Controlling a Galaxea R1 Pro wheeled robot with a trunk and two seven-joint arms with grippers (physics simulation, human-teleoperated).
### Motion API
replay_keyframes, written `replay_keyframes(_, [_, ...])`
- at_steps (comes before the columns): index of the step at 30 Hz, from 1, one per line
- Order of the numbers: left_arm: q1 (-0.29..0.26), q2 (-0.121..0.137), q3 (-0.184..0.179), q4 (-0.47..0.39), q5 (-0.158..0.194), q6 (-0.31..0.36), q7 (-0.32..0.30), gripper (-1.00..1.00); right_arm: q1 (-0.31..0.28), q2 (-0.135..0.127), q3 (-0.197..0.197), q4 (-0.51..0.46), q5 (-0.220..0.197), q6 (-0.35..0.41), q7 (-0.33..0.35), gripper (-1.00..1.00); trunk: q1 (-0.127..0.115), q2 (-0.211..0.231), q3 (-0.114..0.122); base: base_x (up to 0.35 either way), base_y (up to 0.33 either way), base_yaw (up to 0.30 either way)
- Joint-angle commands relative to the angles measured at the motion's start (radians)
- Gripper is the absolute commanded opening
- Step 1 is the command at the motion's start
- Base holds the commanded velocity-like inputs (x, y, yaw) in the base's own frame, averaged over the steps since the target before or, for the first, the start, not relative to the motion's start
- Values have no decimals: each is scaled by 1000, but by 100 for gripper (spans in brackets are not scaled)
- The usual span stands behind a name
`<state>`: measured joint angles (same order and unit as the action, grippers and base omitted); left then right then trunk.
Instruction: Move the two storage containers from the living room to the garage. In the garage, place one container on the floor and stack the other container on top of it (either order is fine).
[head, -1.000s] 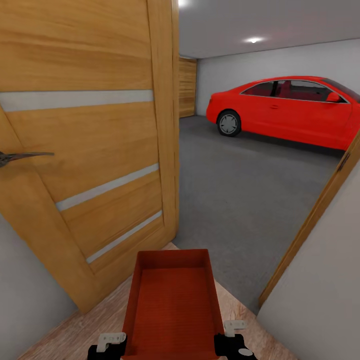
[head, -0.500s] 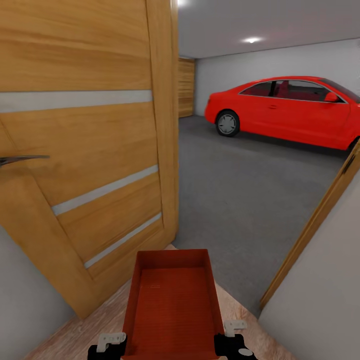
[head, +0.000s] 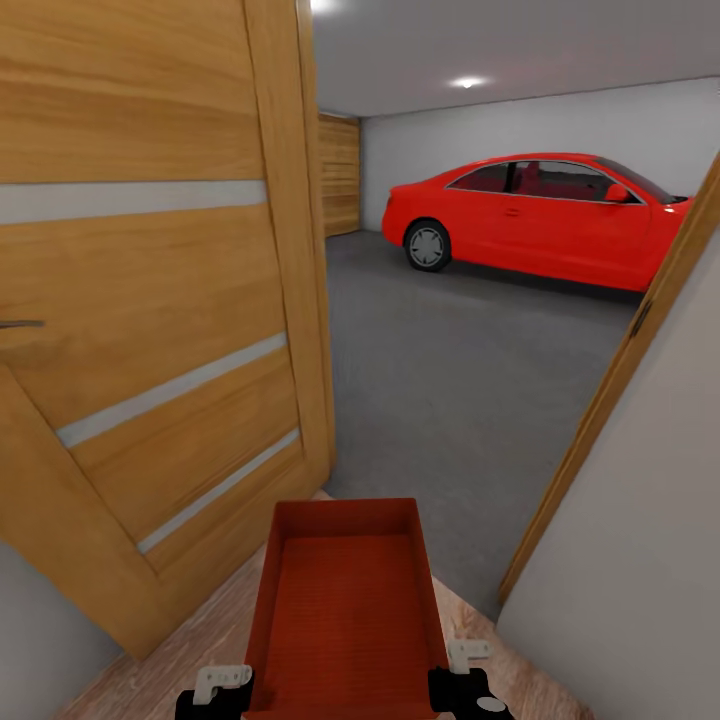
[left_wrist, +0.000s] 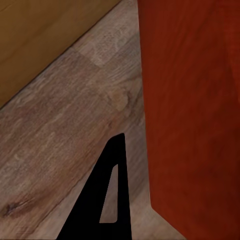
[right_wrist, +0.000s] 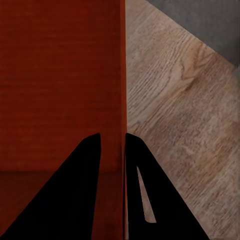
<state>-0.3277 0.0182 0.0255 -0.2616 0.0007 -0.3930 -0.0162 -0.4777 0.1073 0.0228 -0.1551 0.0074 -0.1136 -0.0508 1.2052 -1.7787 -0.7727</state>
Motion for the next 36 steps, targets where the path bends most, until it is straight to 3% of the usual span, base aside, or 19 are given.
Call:
replay_keyframes(1, [-1,0,8,1,3,-3,1,-100,-1,0,-3,0,2,-3,-6,-100,0,0,-1,103,53,-10])
replay_keyframes(14, [-1,0,8,1,3,-3,1,-100,-1,0,-3,0,2,-3,-6,-100,0,0,-1,78,42,-12])
replay_keyframes(27, [-1,0,9,1,4,-3,1,-100,-1,0,-3,0,2,-3,-6,-100,0,0,-1,2,6,-224])
replay_keyframes(36, [-1,0,8,1,3,-3,1,-100,-1,0,-3,0,2,-3,-6,-100,0,0,-1,2,243,-52])
